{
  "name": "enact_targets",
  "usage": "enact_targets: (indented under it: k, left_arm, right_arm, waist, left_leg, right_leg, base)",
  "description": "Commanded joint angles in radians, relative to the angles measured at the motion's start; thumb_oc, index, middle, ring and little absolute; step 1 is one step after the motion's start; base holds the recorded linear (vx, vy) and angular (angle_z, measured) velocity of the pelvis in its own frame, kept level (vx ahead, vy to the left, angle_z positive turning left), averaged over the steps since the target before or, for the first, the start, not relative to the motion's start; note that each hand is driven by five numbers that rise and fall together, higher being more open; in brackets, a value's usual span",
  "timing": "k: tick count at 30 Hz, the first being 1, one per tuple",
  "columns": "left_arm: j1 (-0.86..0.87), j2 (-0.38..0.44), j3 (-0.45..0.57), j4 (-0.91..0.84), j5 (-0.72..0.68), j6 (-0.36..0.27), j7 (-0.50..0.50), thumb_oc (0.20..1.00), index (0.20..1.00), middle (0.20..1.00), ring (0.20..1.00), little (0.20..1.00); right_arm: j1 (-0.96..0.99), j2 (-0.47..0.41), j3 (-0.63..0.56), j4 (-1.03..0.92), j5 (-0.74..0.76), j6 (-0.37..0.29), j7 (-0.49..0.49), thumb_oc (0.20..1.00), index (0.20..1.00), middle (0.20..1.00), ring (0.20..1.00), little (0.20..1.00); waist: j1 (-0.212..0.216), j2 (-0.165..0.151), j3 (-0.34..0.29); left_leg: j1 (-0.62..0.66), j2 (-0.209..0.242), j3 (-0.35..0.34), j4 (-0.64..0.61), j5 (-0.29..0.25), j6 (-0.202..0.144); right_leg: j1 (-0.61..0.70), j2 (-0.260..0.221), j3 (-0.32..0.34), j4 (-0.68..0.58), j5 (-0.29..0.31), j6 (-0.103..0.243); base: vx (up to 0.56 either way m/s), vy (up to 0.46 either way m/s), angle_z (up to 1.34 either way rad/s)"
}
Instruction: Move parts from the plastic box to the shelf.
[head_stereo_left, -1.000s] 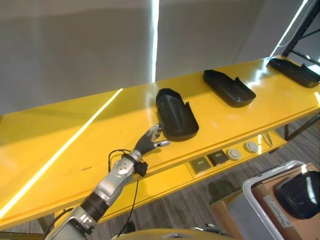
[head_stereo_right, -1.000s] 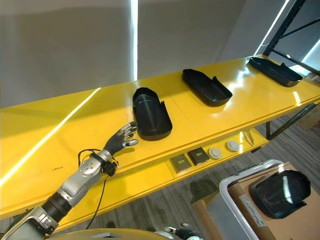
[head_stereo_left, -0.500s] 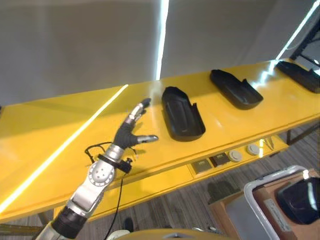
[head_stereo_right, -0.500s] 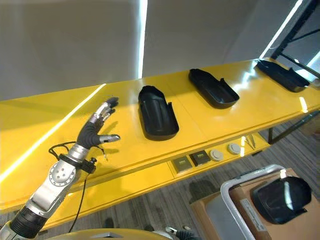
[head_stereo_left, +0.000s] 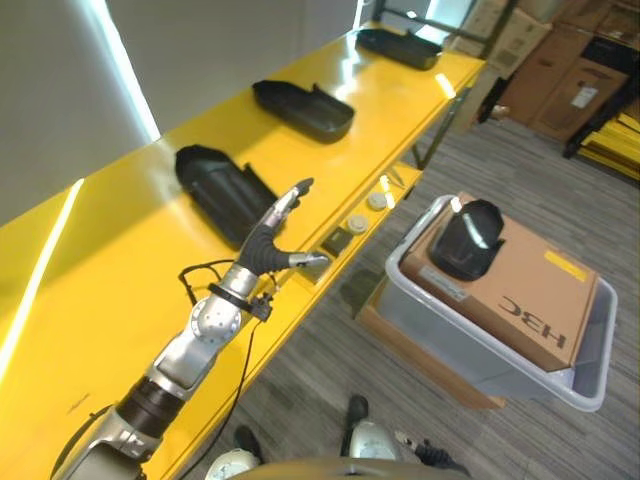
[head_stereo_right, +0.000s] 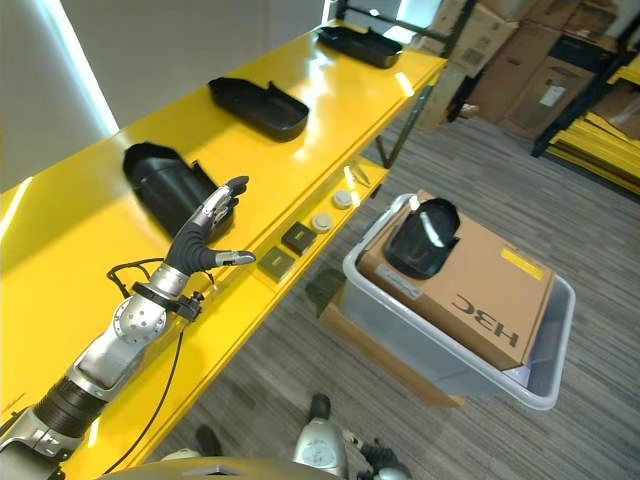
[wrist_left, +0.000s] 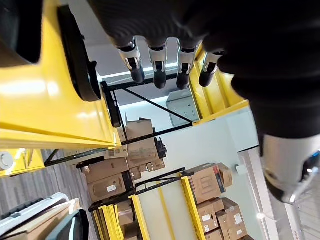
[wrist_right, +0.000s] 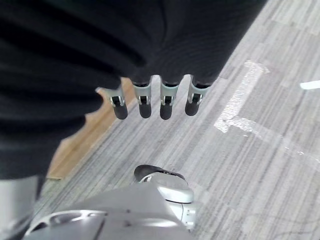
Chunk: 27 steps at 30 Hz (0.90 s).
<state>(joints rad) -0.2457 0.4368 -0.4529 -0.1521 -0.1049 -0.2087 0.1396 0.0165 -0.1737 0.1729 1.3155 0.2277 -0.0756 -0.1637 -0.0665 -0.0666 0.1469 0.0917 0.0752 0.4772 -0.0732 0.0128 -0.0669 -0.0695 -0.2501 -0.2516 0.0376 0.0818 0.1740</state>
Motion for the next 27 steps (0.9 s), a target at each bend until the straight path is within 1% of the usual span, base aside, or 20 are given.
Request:
enact_targets:
  k: [1,3,5,6,7,8,9,12,13,14,15,16,17,20,21,23,24,25,26,27]
  left_arm:
    - [-0.023,-0.025,0.011,-0.078,0.018,-0.062,0.015,1.000,1.000,1.000,1.000,1.000]
    - [-0.023,-0.037,0.013,-0.073,0.008,-0.061,0.011,1.000,1.000,1.000,1.000,1.000]
    - [-0.031,-0.031,0.007,-0.073,0.015,-0.067,0.004,1.000,1.000,1.000,1.000,1.000]
    - [-0.035,-0.033,0.004,-0.072,0.010,-0.072,0.014,1.000,1.000,1.000,1.000,1.000]
    - [-0.042,-0.038,-0.004,-0.057,0.013,-0.070,0.022,1.000,1.000,1.000,1.000,1.000]
    - [-0.045,-0.039,-0.005,-0.055,0.014,-0.071,0.022,1.000,1.000,1.000,1.000,1.000]
    - [-0.045,-0.040,-0.013,-0.038,0.025,-0.065,0.024,1.000,1.000,1.000,1.000,1.000]
    - [-0.038,-0.029,-0.014,-0.020,0.026,-0.063,0.019,1.000,1.000,1.000,1.000,1.000]
    - [-0.027,-0.017,-0.016,-0.004,0.034,-0.062,0.016,1.000,1.000,1.000,1.000,1.000]
    - [-0.013,-0.012,-0.018,0.012,0.032,-0.061,0.007,1.000,1.000,1.000,1.000,1.000]
    - [0.006,-0.012,-0.025,0.031,0.011,-0.057,-0.008,1.000,1.000,1.000,1.000,1.000]
    - [0.030,-0.019,-0.040,0.104,0.009,-0.046,-0.019,1.000,1.000,1.000,1.000,1.000]
    - [0.061,-0.004,-0.042,0.164,0.021,-0.032,-0.033,1.000,1.000,1.000,1.000,1.000]
    - [0.106,0.020,-0.008,0.242,0.054,-0.015,-0.040,1.000,1.000,1.000,1.000,1.000]
    - [0.114,0.022,0.006,0.284,0.069,-0.015,-0.032,1.000,1.000,1.000,1.000,1.000]
    - [0.116,0.016,0.021,0.360,0.083,-0.006,-0.012,1.000,1.000,1.000,1.000,1.000]
    - [0.123,0.006,0.033,0.395,0.077,-0.005,-0.006,1.000,1.000,1.000,1.000,1.000]
    - [0.137,-0.018,0.042,0.449,0.062,-0.001,0.006,1.000,1.000,1.000,1.000,1.000]
    - [0.136,-0.019,0.041,0.451,0.062,-0.003,0.007,1.000,1.000,1.000,1.000,1.000]
    - [0.150,-0.025,0.032,0.484,0.079,-0.001,0.004,1.000,1.000,1.000,1.000,1.000]
  right_arm:
    - [0.033,0.020,0.043,0.048,-0.046,0.008,-0.011,1.000,1.000,1.000,1.000,1.000]
    - [0.027,0.011,0.066,0.053,-0.070,0.007,-0.008,1.000,1.000,1.000,1.000,1.000]
    - [0.004,-0.014,0.094,0.046,-0.085,-0.002,-0.013,1.000,1.000,1.000,1.000,1.000]
    - [-0.012,-0.033,0.092,0.037,-0.083,-0.006,-0.022,1.000,1.000,1.000,1.000,1.000]
    - [-0.034,-0.053,0.094,0.033,-0.077,-0.008,-0.026,1.000,1.000,1.000,1.000,1.000]
    - [-0.036,-0.053,0.093,0.033,-0.077,-0.008,-0.025,1.000,1.000,1.000,1.000,1.000]
    - [-0.070,-0.078,0.075,0.022,-0.061,-0.015,-0.032,1.000,1.000,1.000,1.000,1.000]
    - [-0.107,-0.091,0.072,-0.006,-0.055,-0.027,-0.031,1.000,1.000,1.000,1.000,1.000]
    - [-0.124,-0.094,0.084,-0.015,-0.064,-0.027,-0.028,1.000,1.000,1.000,1.000,1.000]
    - [-0.130,-0.098,0.093,-0.023,-0.069,-0.029,-0.023,1.000,1.000,1.000,1.000,1.000]
    - [-0.134,-0.097,0.092,-0.035,-0.072,-0.031,-0.024,1.000,1.000,1.000,1.000,1.000]
    - [-0.128,-0.087,0.073,-0.060,-0.038,-0.041,-0.031,1.000,1.000,1.000,1.000,1.000]
    - [-0.128,-0.075,0.058,-0.109,0.001,-0.055,-0.032,1.000,1.000,1.000,1.000,1.000]
    - [-0.132,-0.062,0.085,-0.192,-0.057,-0.066,-0.040,1.000,1.000,1.000,1.000,1.000]
    - [-0.128,-0.064,0.092,-0.229,-0.077,-0.073,-0.043,1.000,1.000,1.000,1.000,1.000]
    - [-0.102,-0.078,0.086,-0.370,-0.117,-0.091,-0.071,1.000,1.000,1.000,1.000,1.000]
    - [-0.081,-0.090,0.072,-0.427,-0.137,-0.099,-0.086,1.000,1.000,1.000,1.000,1.000]
    - [-0.052,-0.110,0.053,-0.525,-0.190,-0.113,-0.127,1.000,1.000,1.000,1.000,1.000]
    - [-0.049,-0.111,0.052,-0.529,-0.192,-0.111,-0.128,1.000,1.000,1.000,1.000,1.000]
    - [-0.016,-0.121,0.042,-0.622,-0.222,-0.116,-0.141,1.000,1.000,1.000,1.000,1.000]
  waist:
    - [-0.018,0.002,-0.067]
    - [-0.026,0.004,-0.069]
    - [-0.010,0.010,-0.038]
    - [0.007,0.012,-0.027]
    - [0.033,0.009,-0.020]
    - [0.031,0.007,-0.020]
    - [0.064,0.001,-0.009]
    - [0.090,0.008,-0.011]
    - [0.106,0.007,-0.016]
    - [0.107,0.010,-0.019]
    - [0.104,0.011,-0.023]
    - [0.094,0.004,-0.026]
    - [0.075,0.000,-0.026]
    - [0.070,-0.001,-0.001]
    - [0.066,0.005,0.005]
    - [0.046,0.021,0.018]
    - [0.037,0.028,0.017]
    - [0.025,0.039,0.010]
    - [0.025,0.041,0.009]
    - [0.017,0.040,-0.005]
  left_leg:
    - [-0.004,0.072,-0.150,0.041,-0.078,0.012]
    - [-0.015,0.119,-0.152,0.140,-0.097,-0.001]
    - [-0.061,0.164,-0.185,0.249,-0.075,-0.015]
    - [-0.087,0.151,-0.254,0.272,-0.049,-0.026]
    - [-0.107,0.083,-0.370,0.271,-0.093,-0.014]
    - [-0.113,0.078,-0.372,0.273,-0.090,-0.012]
    - [-0.153,-0.089,-0.580,0.239,-0.139,0.016]
    - [-0.173,-0.222,-0.778,0.204,-0.104,0.053]
    - [-0.153,-0.251,-0.845,0.209,-0.123,0.067]
    - [-0.141,-0.251,-0.842,0.197,-0.119,0.078]
    - [-0.130,-0.234,-0.822,0.172,-0.106,0.081]
    - [-0.118,-0.232,-0.825,0.160,-0.094,0.092]
    - [-0.101,-0.220,-0.791,0.129,-0.087,0.103]
    - [-0.094,-0.192,-0.721,0.129,-0.088,0.105]
    - [-0.092,-0.182,-0.707,0.133,-0.089,0.104]
    - [-0.099,-0.170,-0.712,0.139,-0.081,0.104]
    - [-0.104,-0.166,-0.712,0.140,-0.080,0.101]
    - [-0.114,-0.161,-0.717,0.142,-0.079,0.099]
    - [-0.113,-0.161,-0.718,0.142,-0.080,0.099]
    - [-0.113,-0.163,-0.715,0.133,-0.076,0.098]
  right_leg:
    - [-0.030,0.061,0.030,-0.037,-0.007,-0.009]
    - [-0.001,0.093,0.032,-0.063,-0.019,-0.026]
    - [0.034,0.136,0.059,-0.118,-0.018,-0.044]
    - [0.025,0.147,0.082,-0.125,-0.018,-0.050]
    - [0.024,0.153,0.113,-0.125,-0.020,-0.048]
    - [0.021,0.148,0.110,-0.125,-0.018,-0.047]
    - [0.016,0.155,0.177,-0.117,-0.001,-0.048]
    - [0.000,0.182,0.260,-0.100,0.010,-0.046]
    - [-0.006,0.199,0.301,-0.090,0.005,-0.042]
    - [-0.010,0.206,0.322,-0.084,0.006,-0.040]
    - [-0.012,0.208,0.327,-0.077,0.005,-0.041]
    - [-0.019,0.204,0.325,-0.047,-0.005,-0.040]
    - [-0.042,0.214,0.337,-0.001,-0.011,-0.028]
    - [-0.094,0.211,0.299,0.064,-0.008,0.001]
    - [-0.096,0.211,0.310,0.086,-0.014,0.007]
    - [-0.089,0.220,0.367,0.146,-0.043,0.002]
    - [-0.077,0.210,0.374,0.148,-0.061,-0.009]
    - [-0.046,0.186,0.385,0.111,-0.068,-0.021]
    - [-0.043,0.186,0.384,0.107,-0.067,-0.021]
    - [-0.028,0.183,0.393,0.068,-0.062,-0.023]
  base:
    - [0.17,-0.309,-0.21]
    - [0.14,-0.284,-0.16]
    - [0.02,-0.250,-0.46]
    - [-0.04,-0.132,-0.76]
    - [-0.03,-0.064,-0.91]
    - [0.04,-0.071,-0.93]
    - [0.07,-0.032,-0.98]
    - [0.05,0.028,-1.05]
    - [0.08,0.064,-0.69]
    - [0.07,0.096,-0.91]
    - [0.02,0.172,-1.24]
    - [-0.02,0.227,-0.80]
    - [-0.06,0.210,-0.15]
    - [-0.09,0.081,-0.46]
    - [-0.06,0.045,-1.12]
    - [-0.07,0.041,-0.96]
    - [-0.08,-0.003,-0.26]
    - [-0.04,-0.021,0.12]
    - [0.01,-0.017,0.17]
    - [0.08,-0.009,-0.12]
